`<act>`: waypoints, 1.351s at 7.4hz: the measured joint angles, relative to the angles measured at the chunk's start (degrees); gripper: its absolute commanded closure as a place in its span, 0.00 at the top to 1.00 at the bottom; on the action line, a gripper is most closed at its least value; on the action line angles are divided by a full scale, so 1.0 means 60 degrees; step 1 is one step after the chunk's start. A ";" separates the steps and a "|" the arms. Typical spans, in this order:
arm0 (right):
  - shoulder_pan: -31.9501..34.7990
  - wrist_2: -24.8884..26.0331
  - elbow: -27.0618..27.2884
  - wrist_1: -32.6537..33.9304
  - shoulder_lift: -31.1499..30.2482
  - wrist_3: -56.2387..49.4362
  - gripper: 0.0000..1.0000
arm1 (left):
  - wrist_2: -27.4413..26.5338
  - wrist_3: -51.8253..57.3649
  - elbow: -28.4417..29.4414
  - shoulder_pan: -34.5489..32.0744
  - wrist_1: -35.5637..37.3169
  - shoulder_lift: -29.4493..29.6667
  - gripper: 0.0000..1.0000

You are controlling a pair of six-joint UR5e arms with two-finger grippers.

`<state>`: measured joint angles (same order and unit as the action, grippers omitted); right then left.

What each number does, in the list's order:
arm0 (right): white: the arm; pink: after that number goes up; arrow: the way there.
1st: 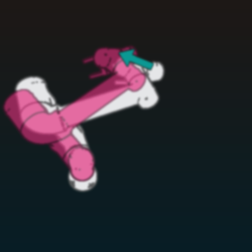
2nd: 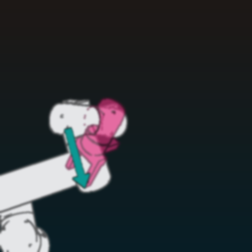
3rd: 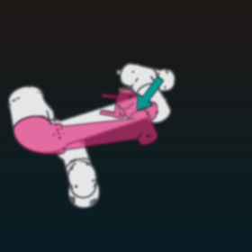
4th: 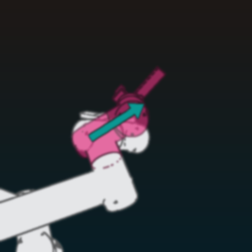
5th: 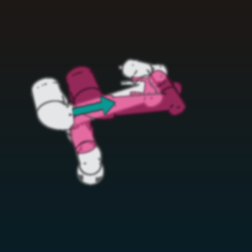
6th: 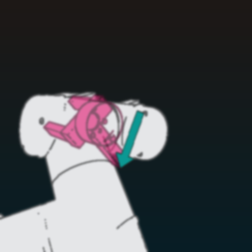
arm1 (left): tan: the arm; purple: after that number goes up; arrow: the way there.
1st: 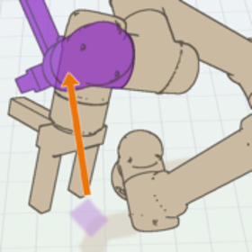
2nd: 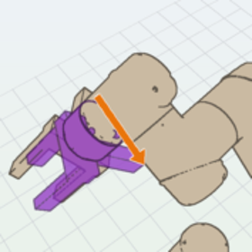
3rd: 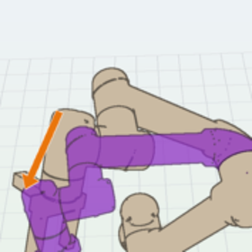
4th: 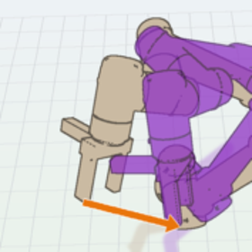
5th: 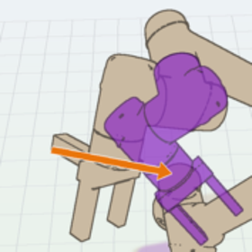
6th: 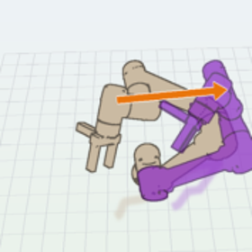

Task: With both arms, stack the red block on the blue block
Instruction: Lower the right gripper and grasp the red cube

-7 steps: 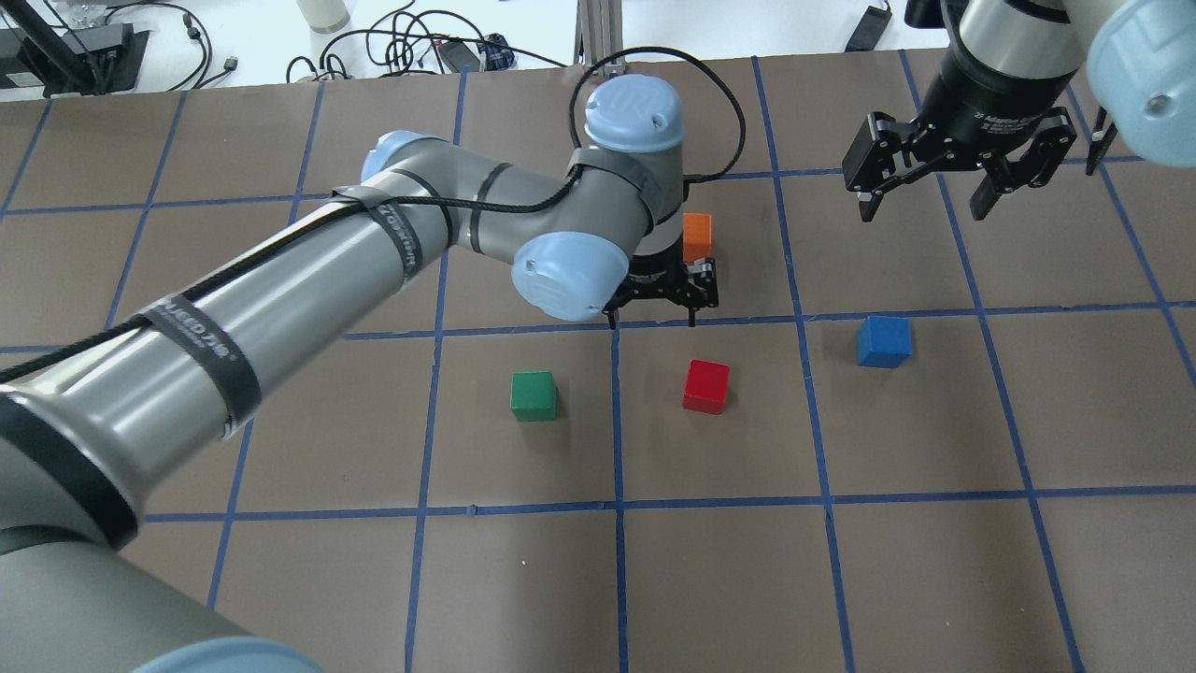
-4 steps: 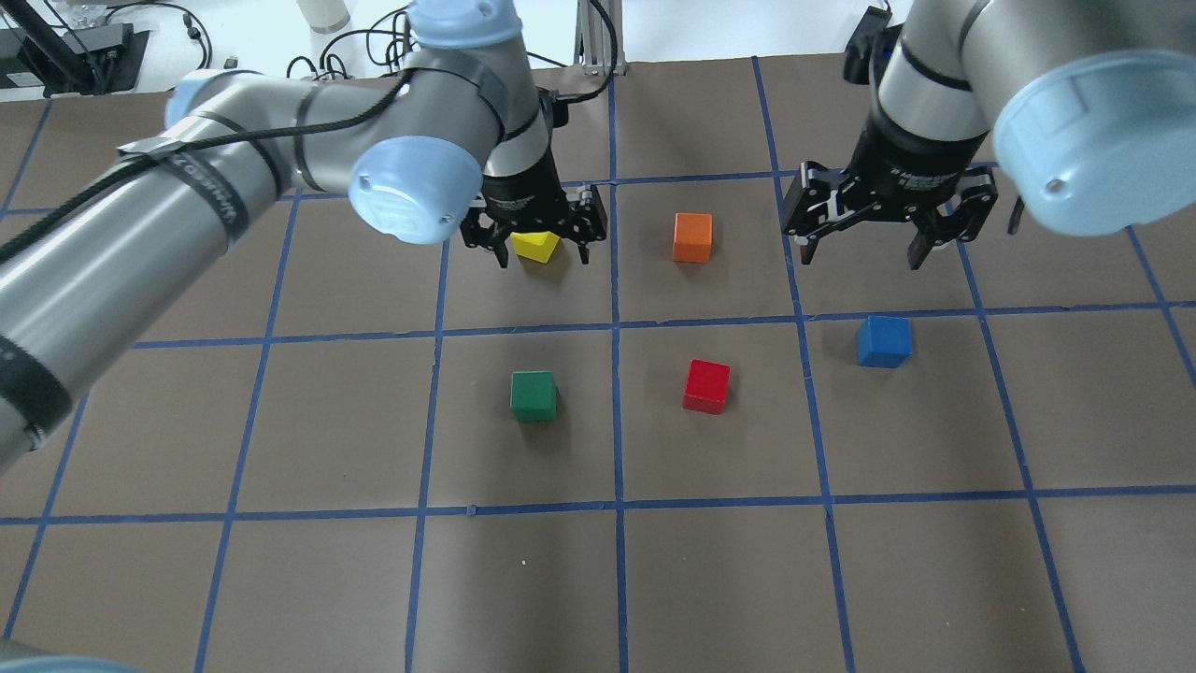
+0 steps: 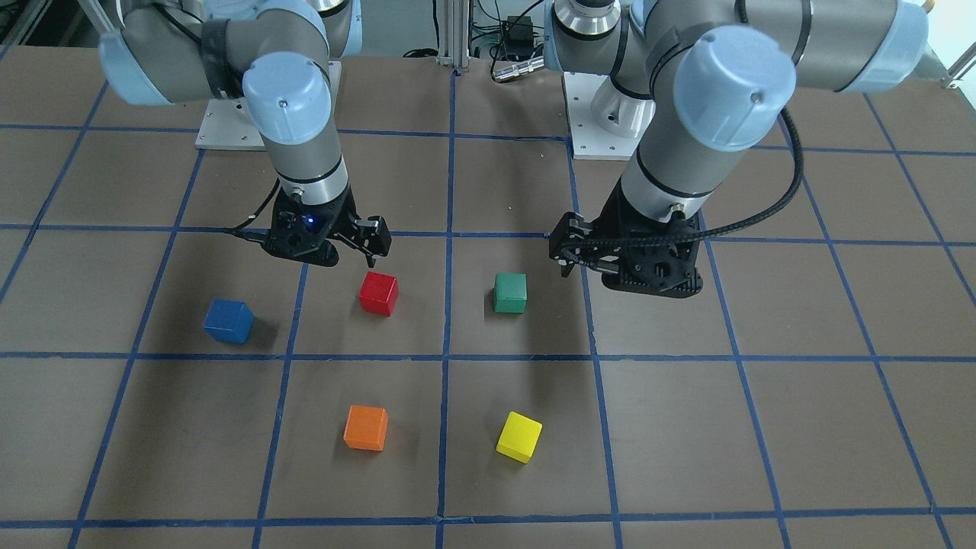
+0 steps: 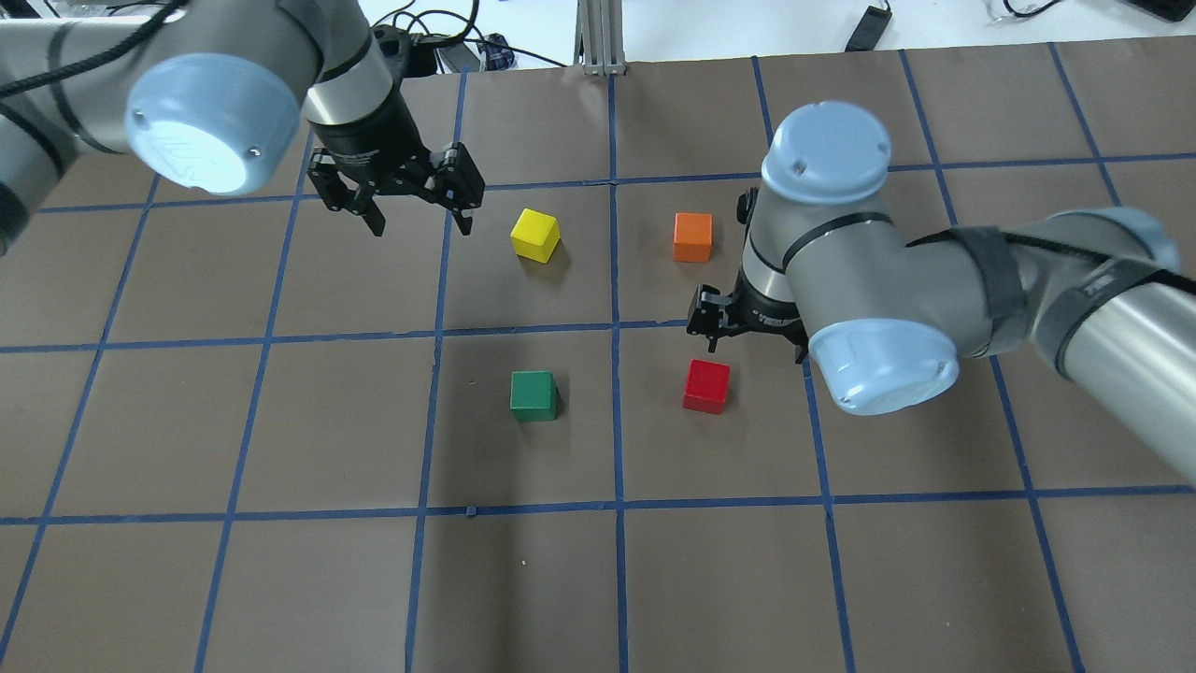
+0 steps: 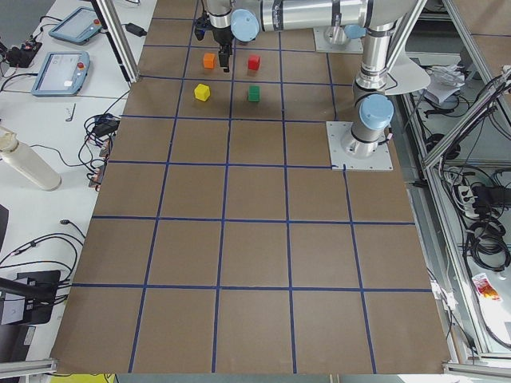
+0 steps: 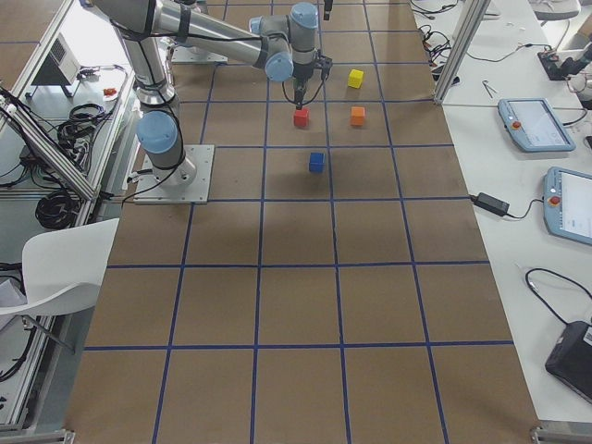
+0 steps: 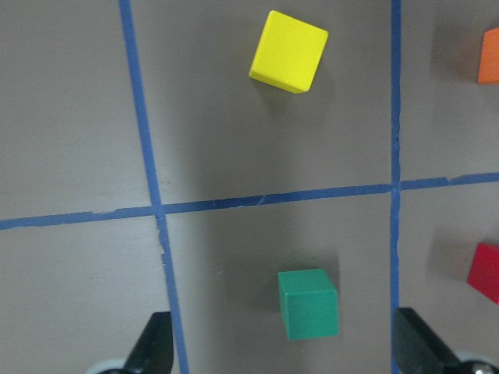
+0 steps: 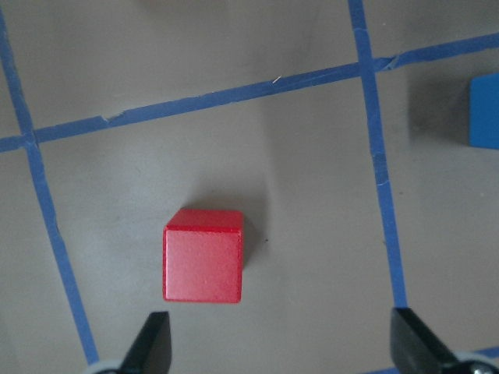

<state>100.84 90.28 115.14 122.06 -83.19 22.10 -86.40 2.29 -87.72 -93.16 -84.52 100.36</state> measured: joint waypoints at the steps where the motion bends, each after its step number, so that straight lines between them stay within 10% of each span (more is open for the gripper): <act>1: 0.0030 -0.0028 0.0253 0.0597 0.0281 0.0062 1.00 | -0.0001 0.0235 -0.0217 0.0147 -0.0051 -0.0333 0.99; 8: 0.0635 -0.0071 0.0299 0.2003 0.1337 0.0978 1.00 | -0.0438 0.0403 -0.1044 0.0376 0.0059 -0.1235 1.00; 10: 0.0704 -0.0065 0.0303 0.2278 0.1557 0.0915 0.80 | -0.0445 0.0409 -0.1069 0.0379 0.0055 -0.1254 1.00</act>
<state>105.07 89.89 116.96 135.73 -73.85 27.59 -89.07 4.74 -94.13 -90.88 -84.19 92.83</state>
